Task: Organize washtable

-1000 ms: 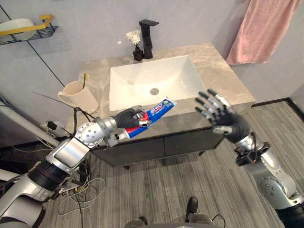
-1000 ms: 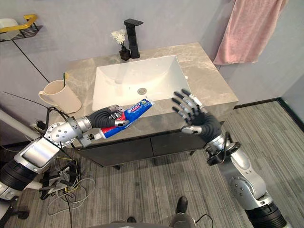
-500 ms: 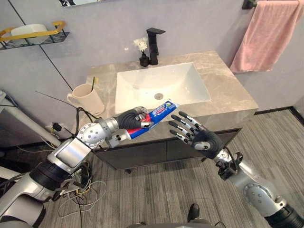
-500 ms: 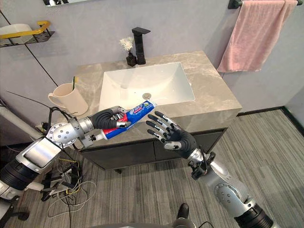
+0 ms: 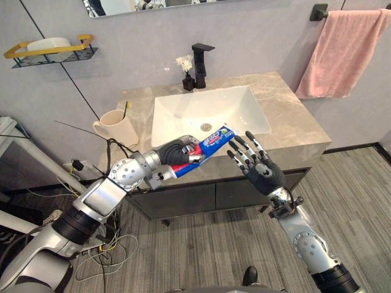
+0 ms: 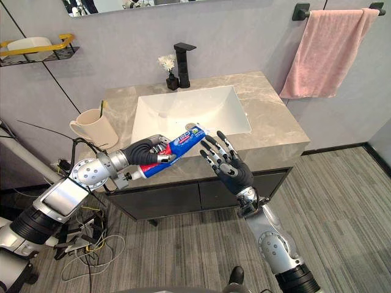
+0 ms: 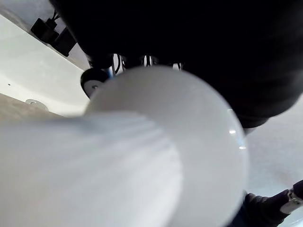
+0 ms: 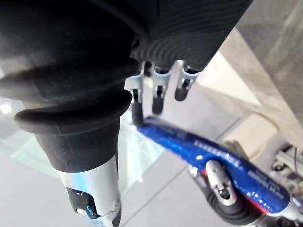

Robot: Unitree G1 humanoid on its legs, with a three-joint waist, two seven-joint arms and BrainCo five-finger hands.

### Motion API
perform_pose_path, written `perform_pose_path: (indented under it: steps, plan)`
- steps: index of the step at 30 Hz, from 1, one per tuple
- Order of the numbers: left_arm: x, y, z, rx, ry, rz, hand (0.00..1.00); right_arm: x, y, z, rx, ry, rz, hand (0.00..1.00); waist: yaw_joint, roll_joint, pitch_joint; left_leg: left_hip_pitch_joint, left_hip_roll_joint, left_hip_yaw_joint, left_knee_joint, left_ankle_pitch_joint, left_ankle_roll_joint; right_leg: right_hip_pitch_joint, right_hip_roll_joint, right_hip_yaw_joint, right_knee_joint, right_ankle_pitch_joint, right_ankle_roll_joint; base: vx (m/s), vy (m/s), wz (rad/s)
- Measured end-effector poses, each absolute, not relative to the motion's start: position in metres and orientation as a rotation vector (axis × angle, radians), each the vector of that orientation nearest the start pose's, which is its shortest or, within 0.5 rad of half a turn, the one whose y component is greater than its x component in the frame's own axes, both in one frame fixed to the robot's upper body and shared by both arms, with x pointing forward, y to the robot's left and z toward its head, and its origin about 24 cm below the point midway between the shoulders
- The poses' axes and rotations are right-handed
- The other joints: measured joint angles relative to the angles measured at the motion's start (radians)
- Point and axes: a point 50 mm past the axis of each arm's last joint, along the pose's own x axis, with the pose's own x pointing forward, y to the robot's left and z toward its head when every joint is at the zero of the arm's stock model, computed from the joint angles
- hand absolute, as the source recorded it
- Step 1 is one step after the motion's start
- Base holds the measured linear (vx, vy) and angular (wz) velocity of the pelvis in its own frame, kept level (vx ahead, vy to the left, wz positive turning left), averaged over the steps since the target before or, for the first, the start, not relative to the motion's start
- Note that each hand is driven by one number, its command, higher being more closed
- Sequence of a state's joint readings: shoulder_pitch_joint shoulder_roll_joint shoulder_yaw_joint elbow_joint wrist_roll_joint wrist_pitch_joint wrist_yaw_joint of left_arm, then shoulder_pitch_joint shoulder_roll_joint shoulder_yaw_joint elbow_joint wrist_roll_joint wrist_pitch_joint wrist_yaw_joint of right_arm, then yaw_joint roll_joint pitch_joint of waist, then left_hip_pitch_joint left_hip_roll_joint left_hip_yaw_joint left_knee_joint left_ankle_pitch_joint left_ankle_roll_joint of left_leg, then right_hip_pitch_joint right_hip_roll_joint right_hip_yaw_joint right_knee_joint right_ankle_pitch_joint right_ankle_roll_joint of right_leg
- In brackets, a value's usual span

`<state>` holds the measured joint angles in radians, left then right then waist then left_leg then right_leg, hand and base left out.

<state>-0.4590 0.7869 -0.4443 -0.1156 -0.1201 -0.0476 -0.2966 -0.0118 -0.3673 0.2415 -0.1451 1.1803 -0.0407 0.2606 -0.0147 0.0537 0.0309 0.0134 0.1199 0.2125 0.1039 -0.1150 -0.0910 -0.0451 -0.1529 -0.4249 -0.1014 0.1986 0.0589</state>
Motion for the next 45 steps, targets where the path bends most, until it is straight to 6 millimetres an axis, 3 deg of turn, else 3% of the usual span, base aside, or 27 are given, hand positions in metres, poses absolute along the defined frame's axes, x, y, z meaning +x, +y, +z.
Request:
perform_pose_path:
  steps: [11, 17, 29, 40, 45]
  plan:
    - [0.292, 0.146, 0.159, 0.806, -0.318, -0.708, 1.0, 0.242, -0.14, 0.062, 0.869, -0.024, 0.468, 0.0, 0.002, -0.009, -0.006, 0.0, -0.001, -0.013, 0.001, 0.002, 0.0, 0.006, 0.0, -0.01, 0.0, 0.0, 0.0, 0.01, 0.012, 0.03]
    - [0.29, 0.136, 0.159, 0.763, -0.343, -0.726, 1.0, 0.243, -0.138, 0.057, 0.881, -0.006, 0.458, 0.0, 0.002, -0.011, -0.007, 0.0, 0.0, -0.012, 0.001, 0.002, 0.0, 0.007, 0.001, -0.01, 0.0, 0.0, -0.001, 0.0, 0.0, 0.0]
    - [0.281, 0.098, 0.142, 0.655, -0.352, -0.845, 1.0, 0.259, -0.116, 0.074, 0.882, -0.029, 0.54, 0.0, 0.002, -0.012, -0.008, 0.002, 0.001, -0.011, 0.002, 0.002, 0.0, 0.006, 0.002, -0.009, 0.0, 0.002, -0.004, 0.0, 0.0, 0.0]
    - [0.28, 0.086, 0.131, 0.624, -0.325, -0.879, 1.0, 0.266, -0.09, 0.089, 0.855, -0.027, 0.672, 0.0, 0.003, -0.028, -0.015, 0.006, 0.001, 0.002, 0.005, 0.002, 0.0, 0.003, 0.003, 0.008, 0.0, 0.006, -0.008, 0.0, 0.0, -0.02]
    - [0.281, 0.083, 0.129, 0.608, -0.32, -0.881, 1.0, 0.268, -0.088, 0.093, 0.849, -0.028, 0.672, 0.0, 0.005, -0.03, -0.016, 0.0, 0.002, 0.012, 0.002, 0.002, 0.0, -0.013, 0.005, 0.015, 0.0, 0.008, -0.011, -0.01, 0.008, -0.07]
